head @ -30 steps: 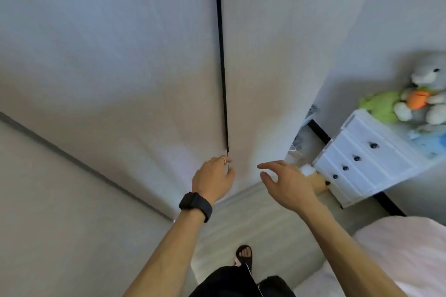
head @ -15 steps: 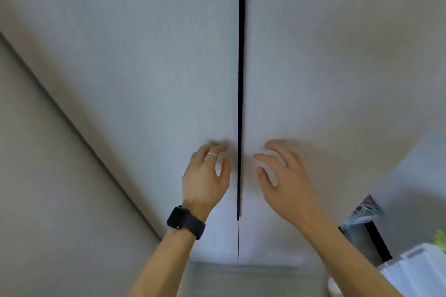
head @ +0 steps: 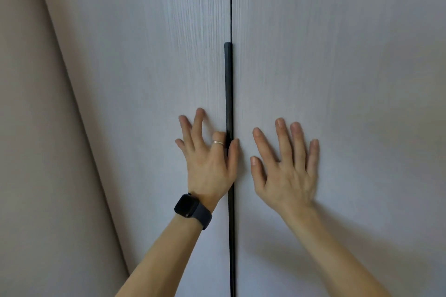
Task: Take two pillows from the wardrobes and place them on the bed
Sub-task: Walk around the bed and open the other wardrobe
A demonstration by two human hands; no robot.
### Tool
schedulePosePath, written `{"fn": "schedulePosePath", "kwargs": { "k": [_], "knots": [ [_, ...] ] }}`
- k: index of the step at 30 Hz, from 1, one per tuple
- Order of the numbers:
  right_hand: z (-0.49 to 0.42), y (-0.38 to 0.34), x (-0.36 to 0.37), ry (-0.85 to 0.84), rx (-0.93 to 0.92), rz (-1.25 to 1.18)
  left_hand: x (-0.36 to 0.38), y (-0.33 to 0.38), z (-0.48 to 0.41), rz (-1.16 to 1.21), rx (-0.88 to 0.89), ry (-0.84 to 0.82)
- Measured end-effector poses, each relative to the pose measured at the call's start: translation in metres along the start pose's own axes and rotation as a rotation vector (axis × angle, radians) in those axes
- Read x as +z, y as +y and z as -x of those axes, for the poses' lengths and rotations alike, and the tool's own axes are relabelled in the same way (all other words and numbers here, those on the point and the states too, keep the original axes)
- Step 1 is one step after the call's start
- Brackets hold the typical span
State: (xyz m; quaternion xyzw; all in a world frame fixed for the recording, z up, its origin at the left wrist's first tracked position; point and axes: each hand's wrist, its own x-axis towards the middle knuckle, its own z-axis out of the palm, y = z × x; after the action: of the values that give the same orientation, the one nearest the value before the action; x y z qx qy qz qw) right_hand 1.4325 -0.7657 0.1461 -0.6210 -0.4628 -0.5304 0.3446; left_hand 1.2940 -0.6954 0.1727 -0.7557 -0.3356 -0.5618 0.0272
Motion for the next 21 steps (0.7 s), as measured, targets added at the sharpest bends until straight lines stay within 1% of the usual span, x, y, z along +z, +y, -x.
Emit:
{"fn": "schedulePosePath", "kwargs": {
  "k": [2, 6, 12, 15, 18, 20, 21],
  "knots": [
    [0.004, 0.002, 0.011, 0.038, -0.014, 0.038, 0.004, -0.004, 0.0, -0.046, 0.012, -0.027],
    [0.005, 0.003, 0.016, 0.079, -0.018, 0.029, -0.002, 0.001, -0.002, -0.029, 0.0, -0.029],
    [0.002, 0.002, 0.012, 0.053, -0.009, 0.024, -0.023, 0.006, 0.0, 0.041, -0.045, -0.107],
    [0.002, 0.001, 0.002, -0.03, 0.001, -0.012, -0.038, 0.004, 0.003, 0.081, -0.032, -0.121],
    [0.006, -0.005, -0.017, -0.205, 0.055, -0.115, -0.06, 0.002, 0.013, 0.178, -0.002, -0.073],
    [0.022, -0.02, -0.033, -0.273, 0.135, -0.29, -0.081, -0.002, 0.022, 0.241, 0.044, -0.037],
    [0.034, -0.031, -0.042, -0.298, 0.181, -0.431, -0.092, -0.005, 0.026, 0.264, 0.069, -0.03]
  ]
}}
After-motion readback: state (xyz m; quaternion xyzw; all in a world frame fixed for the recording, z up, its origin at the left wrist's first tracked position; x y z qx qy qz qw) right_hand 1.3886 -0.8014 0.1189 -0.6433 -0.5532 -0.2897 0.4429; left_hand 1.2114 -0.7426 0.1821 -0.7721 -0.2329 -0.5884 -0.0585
